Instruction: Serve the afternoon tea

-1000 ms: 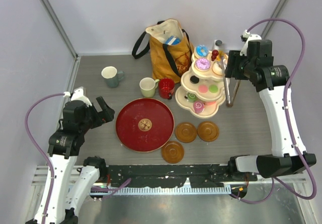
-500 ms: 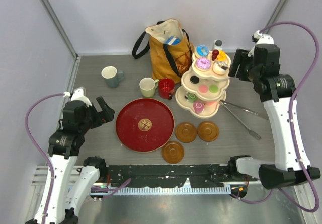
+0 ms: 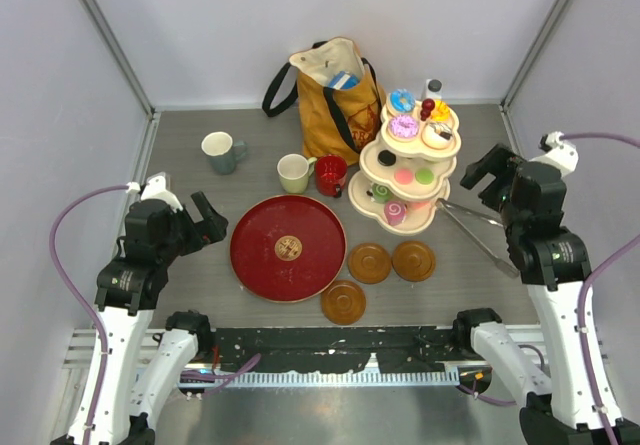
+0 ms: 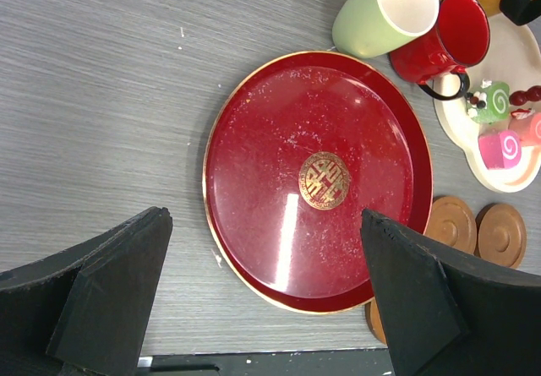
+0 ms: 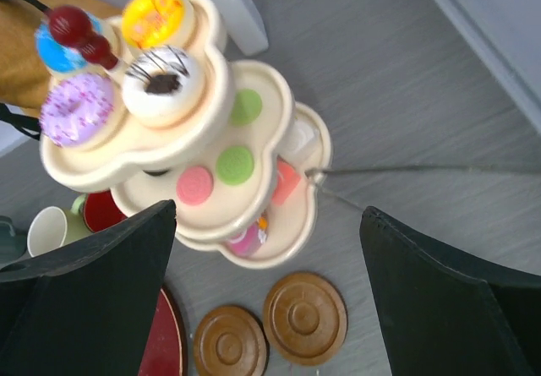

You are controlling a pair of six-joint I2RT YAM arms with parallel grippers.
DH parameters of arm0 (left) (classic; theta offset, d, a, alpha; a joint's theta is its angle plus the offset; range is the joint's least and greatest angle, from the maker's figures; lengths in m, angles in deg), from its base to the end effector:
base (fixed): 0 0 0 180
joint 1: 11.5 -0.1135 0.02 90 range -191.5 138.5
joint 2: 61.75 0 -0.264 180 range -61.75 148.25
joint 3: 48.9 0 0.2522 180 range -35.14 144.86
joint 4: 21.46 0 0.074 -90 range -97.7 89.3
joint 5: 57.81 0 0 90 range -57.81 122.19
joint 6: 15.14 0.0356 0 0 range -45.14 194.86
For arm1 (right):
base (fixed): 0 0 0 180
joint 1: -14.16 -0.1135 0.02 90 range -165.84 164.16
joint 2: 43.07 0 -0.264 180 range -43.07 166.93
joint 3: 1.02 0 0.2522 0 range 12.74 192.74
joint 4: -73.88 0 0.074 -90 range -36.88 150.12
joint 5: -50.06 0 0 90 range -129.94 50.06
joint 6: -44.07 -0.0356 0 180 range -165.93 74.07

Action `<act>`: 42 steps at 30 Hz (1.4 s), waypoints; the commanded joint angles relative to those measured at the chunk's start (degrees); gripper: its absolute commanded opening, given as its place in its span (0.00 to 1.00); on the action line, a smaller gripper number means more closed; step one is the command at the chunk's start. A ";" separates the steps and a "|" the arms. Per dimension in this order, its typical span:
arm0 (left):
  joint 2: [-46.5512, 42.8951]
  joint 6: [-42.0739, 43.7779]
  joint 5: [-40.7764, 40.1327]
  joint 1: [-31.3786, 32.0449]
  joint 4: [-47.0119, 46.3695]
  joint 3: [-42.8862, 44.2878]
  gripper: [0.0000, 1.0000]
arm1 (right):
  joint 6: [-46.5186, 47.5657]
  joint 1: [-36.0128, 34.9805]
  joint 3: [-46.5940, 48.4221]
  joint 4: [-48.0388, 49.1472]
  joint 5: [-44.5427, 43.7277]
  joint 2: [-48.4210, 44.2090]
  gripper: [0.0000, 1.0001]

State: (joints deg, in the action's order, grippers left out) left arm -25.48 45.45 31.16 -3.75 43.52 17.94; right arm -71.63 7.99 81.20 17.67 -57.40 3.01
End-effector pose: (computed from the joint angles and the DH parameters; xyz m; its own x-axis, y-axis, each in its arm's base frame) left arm 0.1138 -0.0148 0.3360 -0.5468 -0.4211 -0.7237 -0.1703 0.9022 -0.3963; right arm 0.1423 0.0046 0.4154 -0.2304 0.3912 -0.8910 0.3080 0.8979 0.3145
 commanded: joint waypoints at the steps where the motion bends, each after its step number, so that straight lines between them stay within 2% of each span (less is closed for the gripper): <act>1: 0.12 -0.12 0.51 -0.28 -1.39 0.53 1.00 | -13.56 0.20 -10.77 -3.60 -0.40 -2.31 0.94; 3: 0.11 -0.12 0.77 -0.28 -1.47 0.53 1.00 | -17.70 0.20 -16.75 -2.11 1.28 -3.19 0.95; 7: 0.29 -0.12 0.77 -0.28 -1.30 0.45 1.00 | -26.58 0.81 -24.59 3.51 -2.92 -0.30 0.95; 14: -0.06 0.05 0.77 -0.28 -1.39 0.44 1.00 | -39.76 5.38 -25.93 11.95 -5.31 14.81 0.93; 16: -0.32 0.05 0.77 -0.28 -1.47 0.27 0.99 | -43.11 8.53 -25.40 13.27 -5.05 18.41 0.92; 18: -0.15 0.23 0.77 -0.19 -1.48 0.27 1.00 | -44.70 9.77 -25.31 15.20 -2.69 21.14 0.89; 24: 0.29 0.49 0.77 -0.28 -1.39 0.53 1.00 | -47.25 10.22 -26.97 17.23 -2.68 27.30 0.81; 31: 0.12 0.49 0.42 -0.28 -1.21 0.53 0.99 | -46.82 10.74 -28.48 19.69 -4.43 30.82 0.62; 35: 0.03 0.58 -0.19 -0.19 -1.21 0.62 1.00 | -47.08 11.80 -29.79 19.96 -4.78 31.96 0.58; 39: 0.03 0.49 -0.28 -0.28 -1.21 0.62 1.00 | -43.76 12.06 -29.45 19.87 -5.31 31.44 0.38; 41: 0.03 0.49 -0.28 -0.28 -1.12 0.62 1.00 | -41.30 12.06 -29.53 19.43 -6.88 30.38 0.34; 42: 0.11 0.58 -0.19 -0.19 -1.12 0.62 0.99 | -40.67 12.06 -29.62 18.47 -7.59 28.90 0.28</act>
State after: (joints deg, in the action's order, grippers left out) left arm -25.37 45.34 31.18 -3.75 43.52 17.94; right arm -116.02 19.88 51.83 37.82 -60.06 34.59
